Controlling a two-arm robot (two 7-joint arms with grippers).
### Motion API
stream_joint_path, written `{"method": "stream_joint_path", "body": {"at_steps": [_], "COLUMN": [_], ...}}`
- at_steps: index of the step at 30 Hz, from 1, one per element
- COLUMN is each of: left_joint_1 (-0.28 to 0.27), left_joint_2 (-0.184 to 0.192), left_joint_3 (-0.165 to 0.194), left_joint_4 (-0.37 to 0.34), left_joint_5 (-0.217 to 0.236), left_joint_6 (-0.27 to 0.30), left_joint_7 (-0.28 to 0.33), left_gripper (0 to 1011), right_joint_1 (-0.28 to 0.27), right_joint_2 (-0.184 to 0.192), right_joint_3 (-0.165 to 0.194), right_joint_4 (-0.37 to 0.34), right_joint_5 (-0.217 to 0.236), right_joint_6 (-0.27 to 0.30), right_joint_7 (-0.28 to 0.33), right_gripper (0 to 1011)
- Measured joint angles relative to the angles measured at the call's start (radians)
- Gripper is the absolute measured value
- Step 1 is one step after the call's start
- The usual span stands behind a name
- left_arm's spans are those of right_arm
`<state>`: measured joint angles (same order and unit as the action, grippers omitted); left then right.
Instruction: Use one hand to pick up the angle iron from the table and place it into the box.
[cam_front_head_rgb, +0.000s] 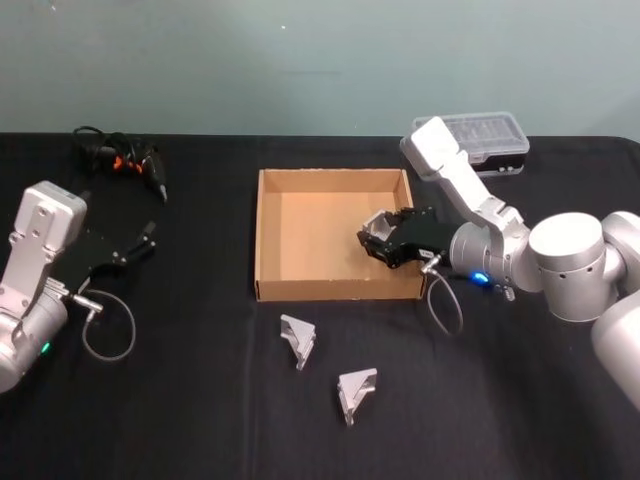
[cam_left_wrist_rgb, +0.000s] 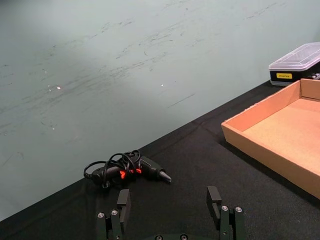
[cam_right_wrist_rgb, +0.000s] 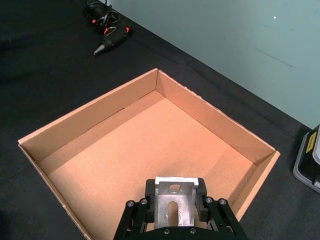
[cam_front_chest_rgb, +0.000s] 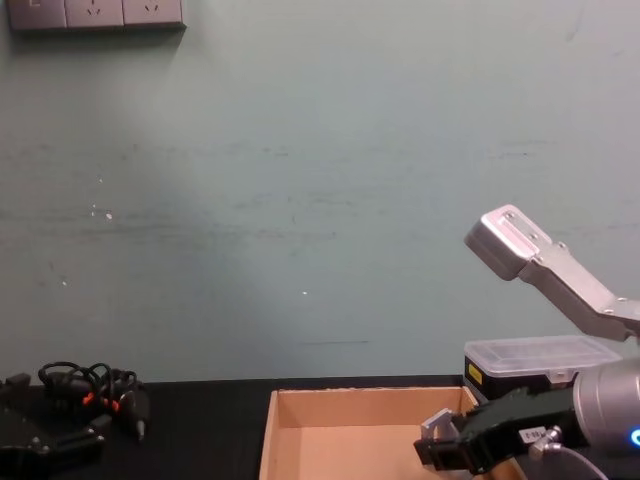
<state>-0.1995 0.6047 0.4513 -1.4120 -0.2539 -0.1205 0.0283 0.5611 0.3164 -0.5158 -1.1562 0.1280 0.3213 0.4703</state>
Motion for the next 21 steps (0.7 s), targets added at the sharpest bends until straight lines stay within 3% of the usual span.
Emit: {"method": "stream_joint_path", "body": {"at_steps": [11, 21], "left_joint_1": [0.000, 0.000], "left_joint_2": [0.000, 0.000], "left_joint_3": [0.000, 0.000], "left_joint_4": [0.000, 0.000], "left_joint_5": [0.000, 0.000], "left_joint_6": [0.000, 0.000], "left_joint_7": [0.000, 0.000], "left_gripper": [1000, 1000], "right_joint_1": [0.005, -0.006], "right_joint_2": [-0.012, -0.009], "right_joint_3": [-0.001, 0.010], "right_joint_4": [0.020, 0.009], "right_joint_5": [-0.015, -0.021], "right_joint_6": [-0.004, -0.006], "right_joint_7": [0.009, 0.010], "right_gripper": [459, 762]}}
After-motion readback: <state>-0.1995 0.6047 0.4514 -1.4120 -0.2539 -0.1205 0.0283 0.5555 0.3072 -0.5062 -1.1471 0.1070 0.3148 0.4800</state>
